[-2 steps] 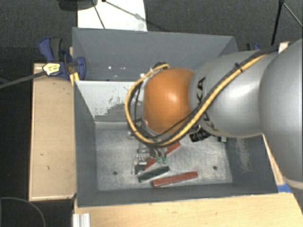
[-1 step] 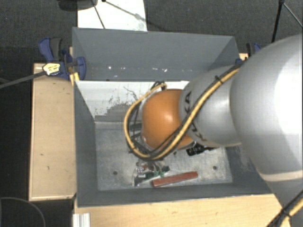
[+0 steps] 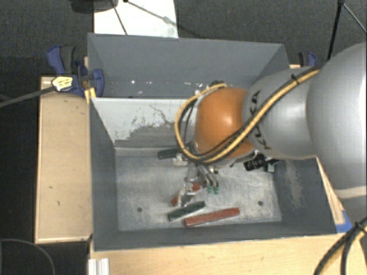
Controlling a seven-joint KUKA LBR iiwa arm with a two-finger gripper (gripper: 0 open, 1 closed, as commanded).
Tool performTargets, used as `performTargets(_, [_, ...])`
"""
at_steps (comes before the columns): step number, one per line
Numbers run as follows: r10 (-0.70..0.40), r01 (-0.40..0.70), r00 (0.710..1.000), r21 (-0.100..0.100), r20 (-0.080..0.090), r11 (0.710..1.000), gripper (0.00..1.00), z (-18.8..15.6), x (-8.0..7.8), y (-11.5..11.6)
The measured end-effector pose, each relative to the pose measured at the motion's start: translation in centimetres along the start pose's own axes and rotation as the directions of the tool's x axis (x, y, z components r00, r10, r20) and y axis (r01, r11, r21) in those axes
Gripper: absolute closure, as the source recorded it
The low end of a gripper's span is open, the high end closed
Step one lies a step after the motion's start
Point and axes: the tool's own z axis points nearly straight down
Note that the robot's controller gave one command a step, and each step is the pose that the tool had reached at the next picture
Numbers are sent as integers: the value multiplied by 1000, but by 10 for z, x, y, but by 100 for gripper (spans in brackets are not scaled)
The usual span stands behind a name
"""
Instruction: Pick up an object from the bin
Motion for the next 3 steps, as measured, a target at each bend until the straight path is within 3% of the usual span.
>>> performTargets(1, [-114, 114, 993, 1, -1, 993, 100, 5, 32, -20])
performTargets(2, [-112, 112, 994, 1, -1, 994, 100, 5, 32, -20])
performTargets(3, [-84, 84, 996, 1, 2, 996, 100, -151, 28, -20])
